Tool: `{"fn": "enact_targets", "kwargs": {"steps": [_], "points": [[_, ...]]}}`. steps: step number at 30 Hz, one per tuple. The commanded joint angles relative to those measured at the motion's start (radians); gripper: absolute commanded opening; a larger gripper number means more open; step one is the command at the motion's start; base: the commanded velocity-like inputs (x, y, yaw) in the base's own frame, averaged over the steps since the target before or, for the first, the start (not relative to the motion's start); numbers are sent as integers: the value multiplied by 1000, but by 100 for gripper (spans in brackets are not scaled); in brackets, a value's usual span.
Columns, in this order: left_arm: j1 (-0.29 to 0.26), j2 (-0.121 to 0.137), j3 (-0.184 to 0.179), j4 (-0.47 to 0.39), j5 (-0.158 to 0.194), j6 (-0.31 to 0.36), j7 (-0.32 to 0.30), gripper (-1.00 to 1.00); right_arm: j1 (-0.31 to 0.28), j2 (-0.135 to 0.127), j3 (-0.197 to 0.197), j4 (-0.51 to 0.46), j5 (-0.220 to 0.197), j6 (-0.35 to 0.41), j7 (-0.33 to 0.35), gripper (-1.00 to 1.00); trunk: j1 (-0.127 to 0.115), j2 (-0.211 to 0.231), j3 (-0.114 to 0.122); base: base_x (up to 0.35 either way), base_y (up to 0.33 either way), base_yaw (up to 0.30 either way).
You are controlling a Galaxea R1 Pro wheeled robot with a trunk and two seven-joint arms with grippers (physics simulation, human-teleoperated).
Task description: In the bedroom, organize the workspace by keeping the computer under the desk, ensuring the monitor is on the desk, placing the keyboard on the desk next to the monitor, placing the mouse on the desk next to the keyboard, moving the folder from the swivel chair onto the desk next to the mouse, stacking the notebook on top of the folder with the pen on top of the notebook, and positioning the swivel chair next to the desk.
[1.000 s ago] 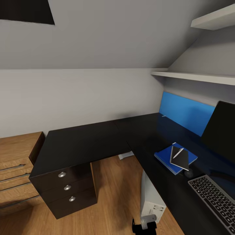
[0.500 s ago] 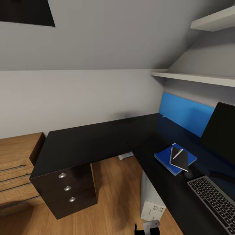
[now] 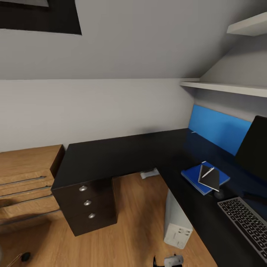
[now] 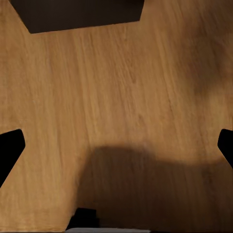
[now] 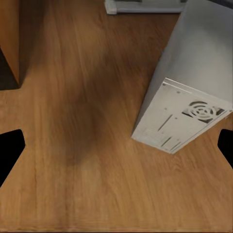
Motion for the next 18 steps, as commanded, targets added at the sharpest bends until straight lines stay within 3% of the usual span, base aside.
{"fn": "enact_targets", "kwargs": {"steps": [1,7,10,11,13,16,18], "points": [[0,2,-6,-1,10,-2,8,100,4,0,9,3,-7,-9,-4,100,-1,-1,-1,-333,0,278],[0,1,-6,15,10,2,7,100,38,-10,7,25,-7,-51,-5,100,-1,-1,-1,-334,0,281],[0,0,-6,64,10,1,5,100,77,-51,8,30,-8,-102,-6,100,-1,-1,-1,-310,0,283],[0,-2,-6,180,10,-6,6,100,159,-92,8,32,-7,-243,-6,100,-1,-1,-1,-225,0,284],[0,-2,-5,230,10,-22,7,100,178,-100,8,33,-7,-272,-6,100,-1,-1,-1,-189,0,284],[0,-2,-5,327,10,-121,6,100,190,-106,8,33,-7,-291,-7,100,-1,-1,-1,-91,0,284],[0,-2,-5,429,11,-261,4,100,195,-108,8,34,-7,-300,-7,100,-1,-1,-1,-41,0,284]]}}
